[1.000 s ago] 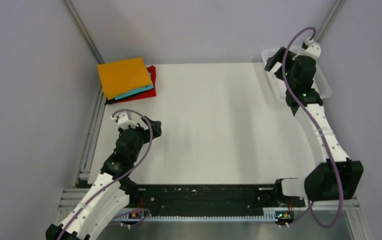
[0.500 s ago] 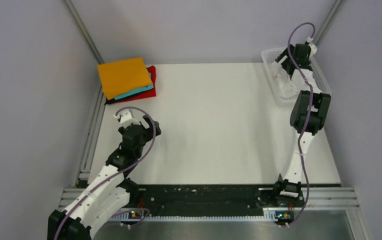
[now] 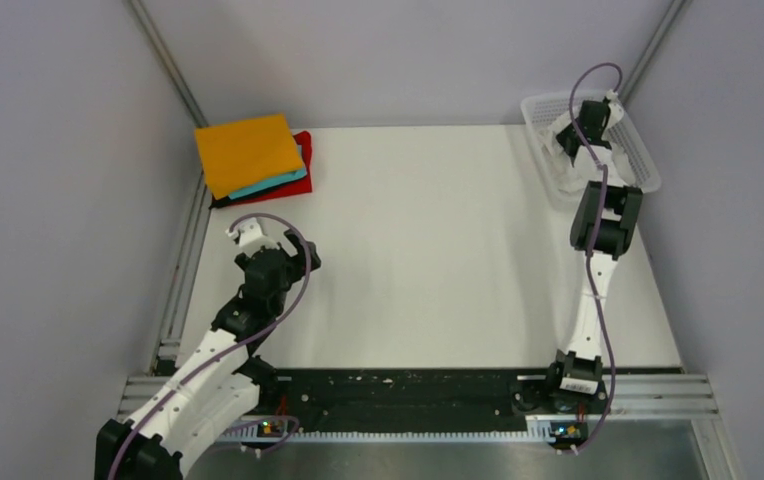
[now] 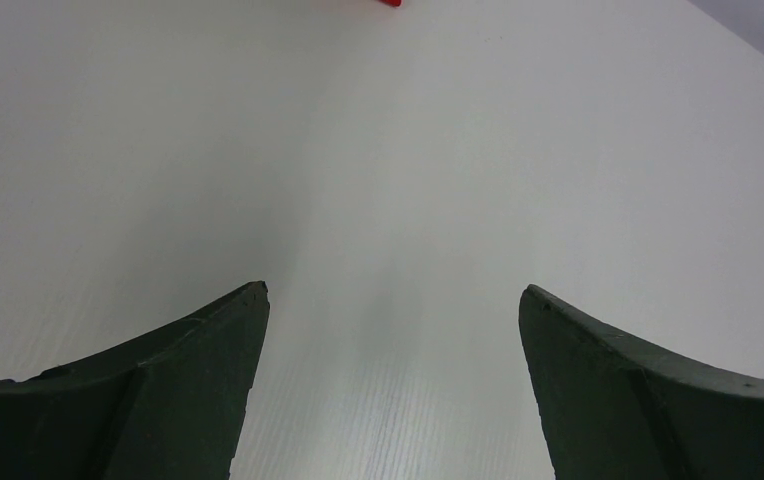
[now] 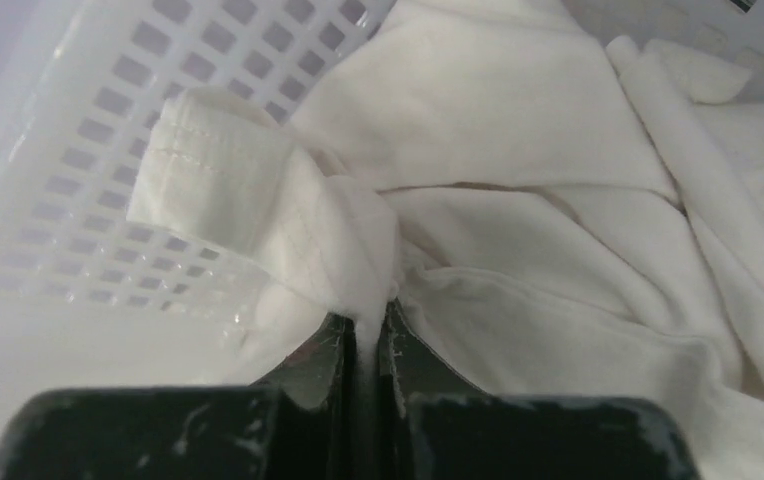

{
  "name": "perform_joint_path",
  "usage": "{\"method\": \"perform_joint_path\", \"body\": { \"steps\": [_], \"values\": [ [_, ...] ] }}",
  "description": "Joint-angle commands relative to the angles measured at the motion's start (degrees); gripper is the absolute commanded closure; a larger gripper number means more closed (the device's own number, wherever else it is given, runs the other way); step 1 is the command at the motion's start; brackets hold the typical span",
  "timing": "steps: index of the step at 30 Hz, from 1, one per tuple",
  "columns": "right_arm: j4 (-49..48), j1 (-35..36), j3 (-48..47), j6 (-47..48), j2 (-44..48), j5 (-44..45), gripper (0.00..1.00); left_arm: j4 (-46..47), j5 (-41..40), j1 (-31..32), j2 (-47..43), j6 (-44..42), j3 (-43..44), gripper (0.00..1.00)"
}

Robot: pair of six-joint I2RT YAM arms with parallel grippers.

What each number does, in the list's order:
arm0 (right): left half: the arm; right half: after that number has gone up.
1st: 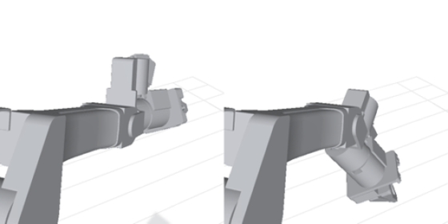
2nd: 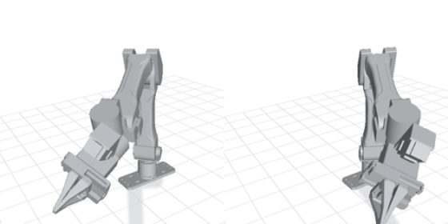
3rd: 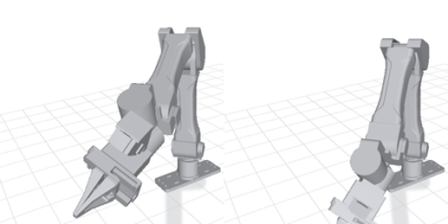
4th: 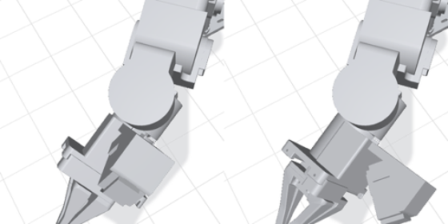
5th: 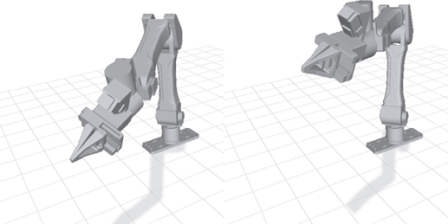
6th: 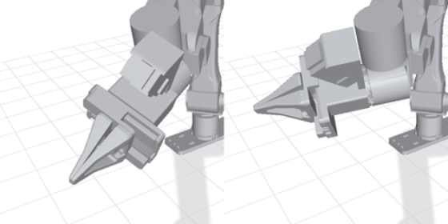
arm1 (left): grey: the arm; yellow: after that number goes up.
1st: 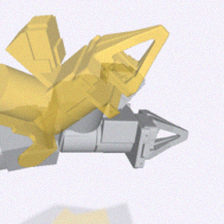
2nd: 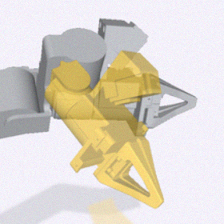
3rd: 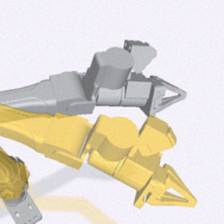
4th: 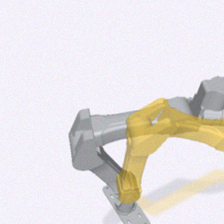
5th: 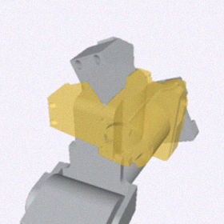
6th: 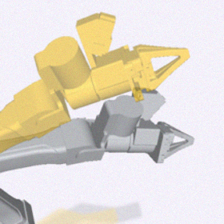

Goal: Fold and stack the t-shirts
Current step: Grab crumpled tshirt from bin with the right arm, then move the tshirt to the center of the board

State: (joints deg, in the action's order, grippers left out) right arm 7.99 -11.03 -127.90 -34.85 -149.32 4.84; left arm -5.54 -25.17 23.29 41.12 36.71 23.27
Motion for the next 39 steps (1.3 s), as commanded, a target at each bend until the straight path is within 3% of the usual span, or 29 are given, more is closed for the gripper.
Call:
{"method": "perform_joint_path", "body": {
  "steps": [1,12,16,20,26,31,34,37,39],
  "values": [
    [0.43,0.04,1.49,1.78,7.07,-0.81,1.0,2.04,-0.49,-0.12,-0.69,-0.18,1.87,0.01],
    [1.85,2.05,13.58,11.0,42.41,-8.98,1.0,1.72,5.19,-0.12,-2.16,-0.15,1.73,0.01],
    [5.15,9.11,12.22,16.07,51.23,-14.53,1.0,1.25,6.57,-0.13,-2.74,0.2,1.79,0.01],
    [3.78,20.47,12.55,19.71,58.42,-19.17,1.0,0.71,8.44,-0.14,-4.01,1.03,1.61,0.01],
    [-0.33,31.26,16.86,13.15,63.8,-27.43,1.0,-4.0,10.02,-0.09,-6.79,4.46,3.05,0.01],
    [-6.45,33.35,32.82,8.94,69.64,-27.4,1.0,-11.36,6.33,-0.1,-10.01,8.06,4.94,0.01],
    [-4.75,33.33,46.77,10.72,74.8,-18.35,0.91,-14.47,3.57,-0.09,-12.13,9.65,5.09,0.01],
    [-4.44,33.09,63.91,10.91,79.57,-4.88,0.62,-16.87,0.84,-0.09,-12.84,11.9,4.76,0.01],
    [-5.39,32.47,73.35,10.09,81.41,3.97,0.38,-18.4,0.01,-0.09,-11.92,13.66,4.78,0.01]
  ]
}}
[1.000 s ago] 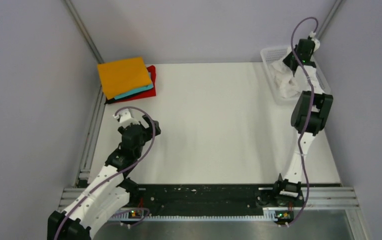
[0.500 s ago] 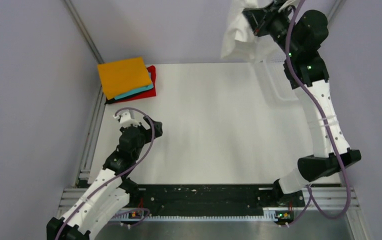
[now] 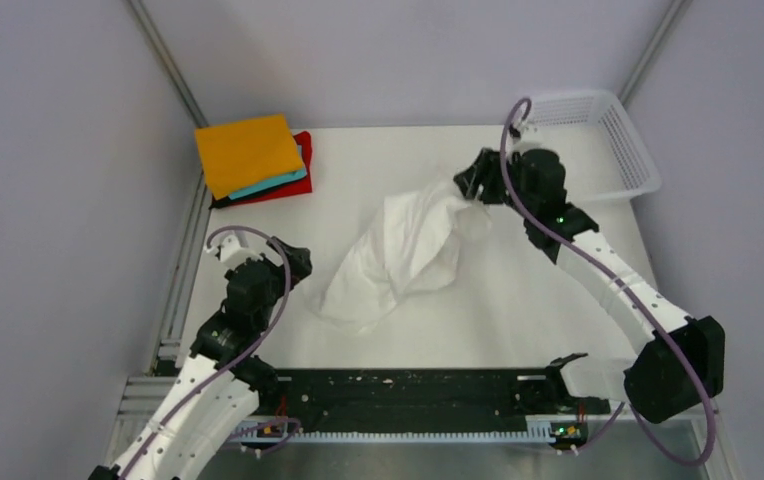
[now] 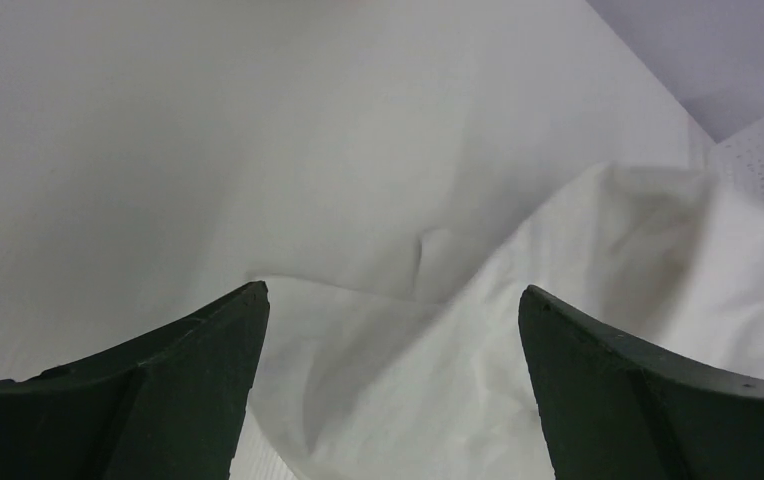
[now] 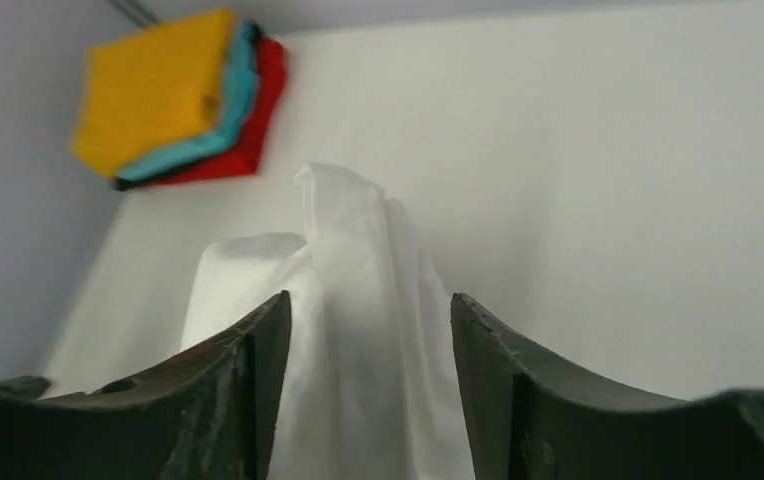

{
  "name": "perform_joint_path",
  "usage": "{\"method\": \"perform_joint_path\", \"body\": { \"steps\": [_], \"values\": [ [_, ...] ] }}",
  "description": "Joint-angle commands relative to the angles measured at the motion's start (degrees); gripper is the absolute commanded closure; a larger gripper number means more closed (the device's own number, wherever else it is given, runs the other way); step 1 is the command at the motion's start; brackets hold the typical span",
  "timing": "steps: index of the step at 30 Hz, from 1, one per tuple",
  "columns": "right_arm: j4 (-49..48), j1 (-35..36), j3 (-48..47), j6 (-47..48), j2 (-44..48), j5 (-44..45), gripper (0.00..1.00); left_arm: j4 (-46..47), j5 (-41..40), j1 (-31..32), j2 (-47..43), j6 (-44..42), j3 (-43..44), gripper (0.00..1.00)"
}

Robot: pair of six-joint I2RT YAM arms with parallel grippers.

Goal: Fold and stack the t-shirts
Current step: Move the tshirt to the center of the board

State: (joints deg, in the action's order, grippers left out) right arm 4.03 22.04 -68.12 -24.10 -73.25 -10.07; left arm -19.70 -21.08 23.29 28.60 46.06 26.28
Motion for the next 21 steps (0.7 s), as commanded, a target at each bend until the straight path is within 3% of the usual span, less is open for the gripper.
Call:
{"method": "perform_joint_path", "body": {
  "steps": [1,2,4,8,14,17,21],
  "values": [
    [-1.54,-0.94,17.94,-1.1,5.89,22.03,0.28,-4.19,-3.62,-0.15,1.38,4.57,1.75,0.01],
    [-0.62,-1.05,19.87,-1.97,6.15,25.12,0.16,-4.05,-2.99,-0.09,2.44,4.75,1.78,0.01],
    [2.66,-1.18,21.57,-2.51,6.66,27.75,0.1,-3.75,-1.32,-0.14,5.19,5.47,2.09,0.01],
    [6.61,-0.92,24.22,-2.12,9.88,25.12,0.07,-4.68,5.13,-0.09,12.92,7.14,3.45,0.01],
    [4.68,3.27,30.59,-1.86,15.53,16.88,0.07,-6.77,12.01,0.19,18.86,10.16,0.53,0.01],
    [0.07,8.68,34.18,-1.49,16.1,11.64,0.07,-4.21,16.91,0.5,20.17,10.23,-2.54,0.02],
    [-3.38,18.59,34.69,0.07,11.69,15.42,0.08,0.92,20.62,1.48,21.22,9.37,-5.16,0.03]
  ]
}}
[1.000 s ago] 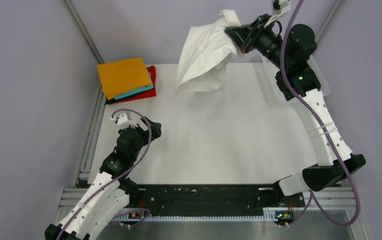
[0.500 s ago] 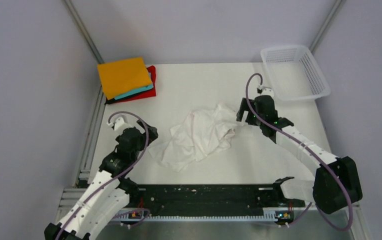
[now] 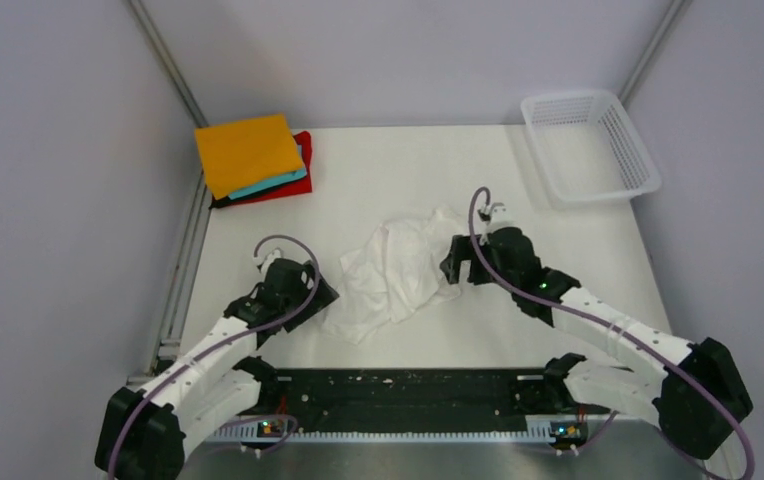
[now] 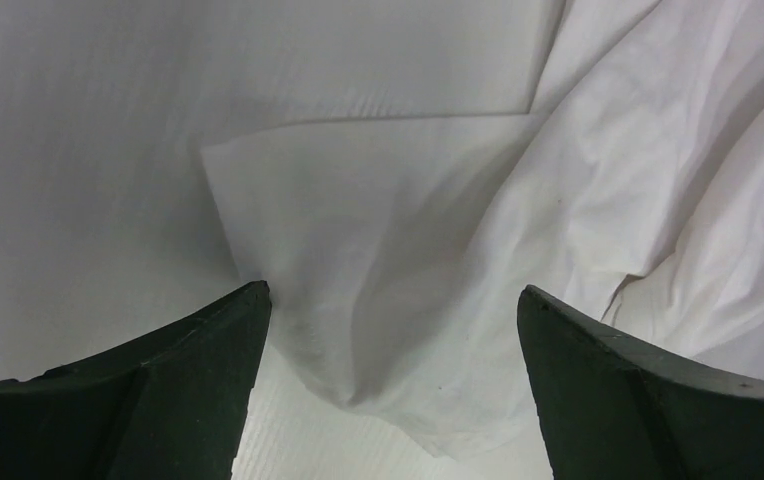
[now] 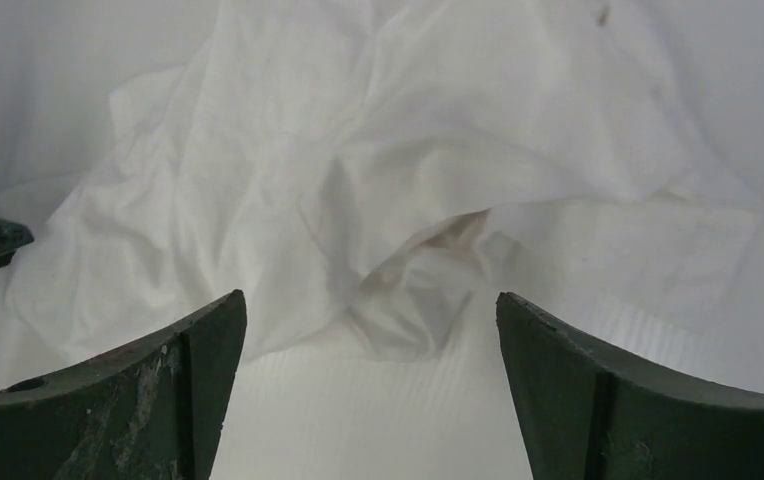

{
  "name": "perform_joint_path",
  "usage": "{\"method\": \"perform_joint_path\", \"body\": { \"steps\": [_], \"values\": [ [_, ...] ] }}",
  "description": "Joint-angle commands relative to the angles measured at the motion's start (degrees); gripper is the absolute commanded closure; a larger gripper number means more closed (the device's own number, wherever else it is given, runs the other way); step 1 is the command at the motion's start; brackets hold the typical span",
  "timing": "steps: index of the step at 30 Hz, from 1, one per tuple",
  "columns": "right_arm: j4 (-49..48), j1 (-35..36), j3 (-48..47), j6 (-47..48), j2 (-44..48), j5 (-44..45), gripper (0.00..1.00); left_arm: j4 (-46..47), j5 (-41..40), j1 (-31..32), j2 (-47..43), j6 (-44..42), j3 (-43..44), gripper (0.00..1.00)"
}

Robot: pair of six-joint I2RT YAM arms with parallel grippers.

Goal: Fold and stack the t-shirts
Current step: Move the tshirt to the center of the board, then flatten out the tshirt

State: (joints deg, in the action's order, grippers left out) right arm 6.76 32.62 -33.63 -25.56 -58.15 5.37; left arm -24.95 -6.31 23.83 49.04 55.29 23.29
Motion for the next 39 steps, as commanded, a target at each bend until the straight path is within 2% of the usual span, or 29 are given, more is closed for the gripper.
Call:
{"method": "perform_joint_path", "body": {
  "steps": [1,6,8,10,12,13,14,17,19,24,28,34,39],
  "values": [
    [-7.13,10.46,-0.16,1.24,-5.08,1.75,0.08,7.2,6.0,1.14,1.49,0.16,-2.52,0.03],
    [-12.62,16.05,-2.81,-0.25,-14.46,8.16,0.14,11.3,8.71,2.69,9.11,-0.26,-2.11,0.11],
    [-13.1,17.36,-4.36,-0.69,-18.54,10.76,0.2,13.16,9.07,3.23,12.41,-0.12,-1.9,0.19],
    [-13.2,17.73,-5.63,-2.11,-21.87,13.22,0.31,14.06,9.02,3.54,15.17,-0.54,-1.13,0.32],
    [-13.79,17.74,-6.13,-3.35,-24.04,14.83,0.57,13.81,8.09,3.82,17.06,-1.11,-0.1,0.6],
    [-13.8,17.74,-6.32,-3.54,-24.57,14.95,0.66,12.9,7.23,3.79,17.49,-1.08,0.57,0.83],
    [-13.5,17.78,-6.59,-3.6,-24.66,15.41,0.74,12.04,5.94,3.78,17.53,-1.06,1.26,0.98],
    [-11.57,17.83,-7.32,-3.16,-22.29,18.17,0.92,8.81,1.23,3.93,15.63,-1.3,3.62,1.0],
    [-9.44,17.85,-7.54,-2.7,-19.17,21.16,1.0,6.94,-2.06,3.86,13.06,-1.15,5.41,1.0],
    [-2.7,17.74,-7.91,-0.51,-7.79,31.97,1.0,2.42,-11.71,3.89,3.99,-0.84,10.92,1.0],
    [0.09,17.32,-9.97,4.6,3.37,35.14,1.0,1.5,-16.22,3.87,-1.29,-3.91,17.44,1.0],
    [2.53,17.33,-17.63,13.44,19.01,27.94,1.0,0.66,-16.14,3.89,-8.42,-10.85,29.3,1.0],
    [8.95,17.3,-29.17,15.76,23.73,18.56,1.0,2.99,-16.46,3.92,-16.11,-15.79,36.93,1.0]
  ]
}}
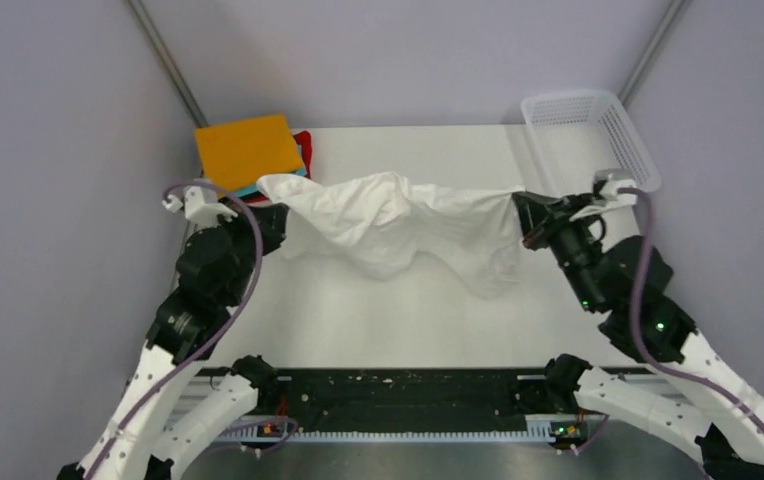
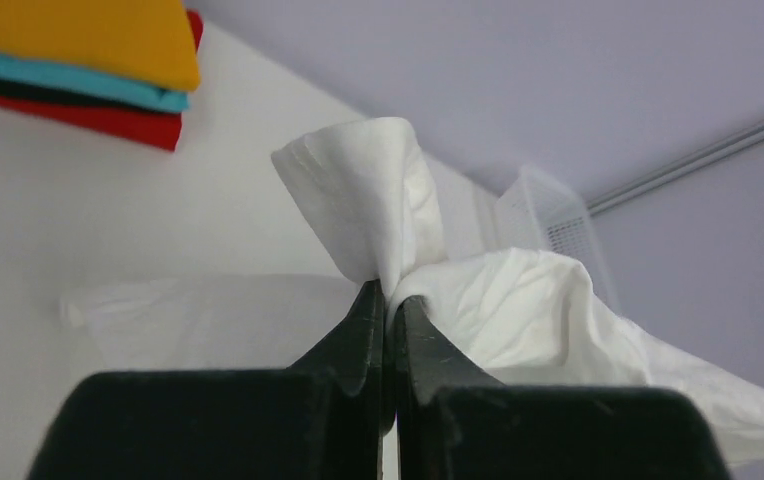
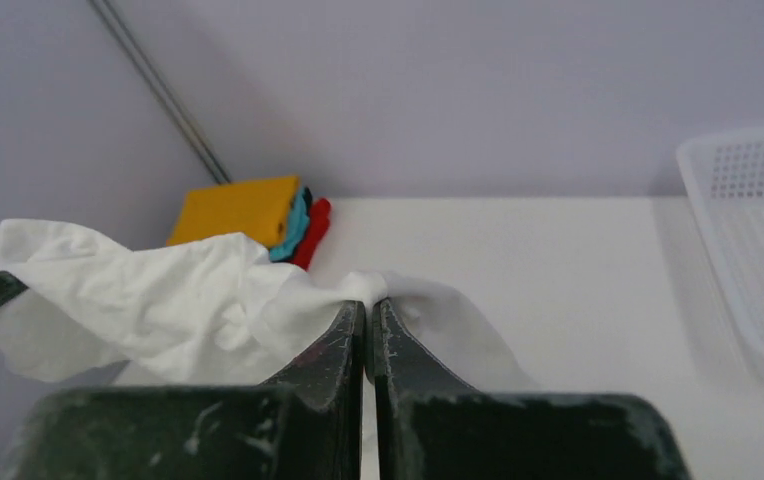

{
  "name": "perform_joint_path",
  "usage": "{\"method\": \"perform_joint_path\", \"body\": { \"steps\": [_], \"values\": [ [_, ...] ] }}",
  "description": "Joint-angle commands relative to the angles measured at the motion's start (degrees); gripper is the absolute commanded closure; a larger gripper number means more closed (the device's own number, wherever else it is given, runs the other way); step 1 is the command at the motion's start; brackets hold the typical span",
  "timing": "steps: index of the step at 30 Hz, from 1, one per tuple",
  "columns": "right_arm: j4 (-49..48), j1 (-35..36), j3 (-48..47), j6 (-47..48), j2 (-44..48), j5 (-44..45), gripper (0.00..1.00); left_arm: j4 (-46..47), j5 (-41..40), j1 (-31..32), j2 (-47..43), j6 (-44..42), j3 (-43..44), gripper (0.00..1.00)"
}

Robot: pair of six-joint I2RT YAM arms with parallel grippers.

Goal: Fold and stack the t-shirts
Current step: Flatten out the tshirt

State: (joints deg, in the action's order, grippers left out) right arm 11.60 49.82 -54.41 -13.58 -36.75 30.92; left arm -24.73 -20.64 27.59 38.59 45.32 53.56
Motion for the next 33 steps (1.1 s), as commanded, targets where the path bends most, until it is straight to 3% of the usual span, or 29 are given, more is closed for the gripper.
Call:
{"method": "perform_joint_path", "body": {
  "steps": [1,5,8,11,14,17,20,21,23,25,26,28,30,32,33],
  "values": [
    [5.84,0.1,-11.86,3.71,2.64,-8.77,1.0,2.56,-2.14,0.13,-7.01,-6.72,8.25,1.0],
    [9.0,0.1,-17.69,2.68,4.23,-14.61,1.0,2.37,-1.45,0.17,-11.59,-9.0,12.59,1.0],
    [10.77,0.1,-20.25,1.56,5.27,-14.09,1.0,1.54,-1.1,0.16,-12.5,-9.71,15.19,1.0],
    [11.05,0.16,-20.55,1.57,5.53,-9.63,1.0,-0.27,-2.39,0.11,-11.61,-10.11,17.21,1.0],
    [10.15,0.17,-18.33,1.87,3.83,2.08,1.0,-1.08,-7.75,0.16,-8.89,-10.08,16.28,1.0],
    [8.25,0.1,-15.01,3.66,-0.42,19.15,1.0,-0.64,-18.41,0.14,-2.48,-9.09,13.14,1.0],
    [0.23,-0.49,-9.28,10.53,-6.88,34.52,1.0,0.14,-25.72,-0.39,8.87,-8.25,11.78,1.0],
    [-2.84,-1.9,-7.24,11.59,-9.57,36.08,1.0,0.54,-25.75,-1.26,13.37,-7.98,12.12,1.0],
    [-4.62,-9.06,-4.26,10.16,-15.21,29.83,1.0,2.19,-21.54,-4.47,24.44,-7.91,13.49,1.0],
    [-8.0,-19.34,-1.64,5.44,-21.59,15.49,1.0,3.66,-15.1,-8.55,34.34,-7.6,15.19,0.88],
    [-10.26,-24.01,-0.74,3.68,-25.49,9.61,1.0,4.54,-11.94,-10.57,39.5,-7.7,16.26,0.77],
    [-17.68,-29.38,-0.17,4.63,-34.45,4.0,0.96,4.66,-7.23,-14.05,49.91,-7.7,19.75,0.34],
    [-21.18,-30.54,-3.53,7.82,-46.02,3.4,0.72,-3.08,-4.77,-16.09,59.44,-6.46,27.45,0.16],
    [-17.47,-30.62,-10.46,10.02,-53.88,3.99,0.45,-10.06,-6.93,-16.28,65.6,-6.15,34.56,0.03],
    [-14.59,-30.59,-14.03,9.86,-56.57,4.7,0.34,-11.9,-6.57,-16.26,66.9,-6.54,36.48,0.01]
  ]
}}
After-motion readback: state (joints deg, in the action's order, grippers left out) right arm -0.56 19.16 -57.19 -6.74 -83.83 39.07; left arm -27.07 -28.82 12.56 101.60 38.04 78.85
